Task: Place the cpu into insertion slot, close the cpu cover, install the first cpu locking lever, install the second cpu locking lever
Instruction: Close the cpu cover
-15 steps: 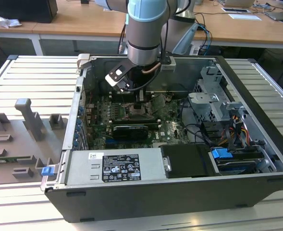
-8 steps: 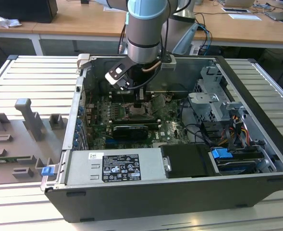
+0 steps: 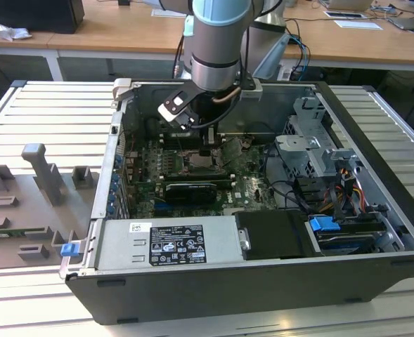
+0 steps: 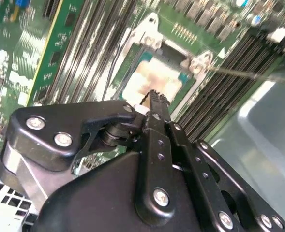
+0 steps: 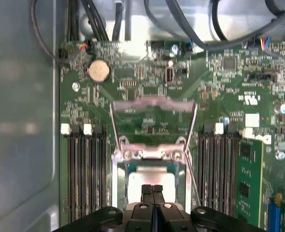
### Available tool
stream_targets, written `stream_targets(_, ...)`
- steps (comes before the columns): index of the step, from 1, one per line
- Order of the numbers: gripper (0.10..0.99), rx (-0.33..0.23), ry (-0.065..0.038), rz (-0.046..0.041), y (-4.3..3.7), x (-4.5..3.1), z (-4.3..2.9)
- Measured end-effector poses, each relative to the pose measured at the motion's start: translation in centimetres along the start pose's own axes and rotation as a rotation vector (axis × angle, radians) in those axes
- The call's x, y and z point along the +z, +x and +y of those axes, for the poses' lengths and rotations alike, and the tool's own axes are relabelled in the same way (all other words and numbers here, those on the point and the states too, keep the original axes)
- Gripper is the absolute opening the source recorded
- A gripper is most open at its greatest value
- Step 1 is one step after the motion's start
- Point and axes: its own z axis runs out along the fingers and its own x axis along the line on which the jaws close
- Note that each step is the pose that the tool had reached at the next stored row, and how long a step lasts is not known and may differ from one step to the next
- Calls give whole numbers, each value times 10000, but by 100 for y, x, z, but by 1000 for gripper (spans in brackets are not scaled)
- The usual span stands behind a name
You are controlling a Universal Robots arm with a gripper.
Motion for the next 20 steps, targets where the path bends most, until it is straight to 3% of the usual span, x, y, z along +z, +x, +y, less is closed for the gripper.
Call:
stream_targets(3, 106, 1, 7, 1, 1, -12, 37)
stream_targets(6, 106, 2, 8, 0, 8, -192, 37)
stream_targets(7, 106, 1, 7, 0, 9, -217, 37)
stream_targets(13, 106, 6, 8, 0, 10, -230, 117)
stream_targets(15, 106, 7, 8, 1, 15, -357, 116)
stream_targets(17, 106, 5, 8, 1, 17, -399, 121)
stream_targets(20, 106, 5, 7, 2, 17, -402, 191)
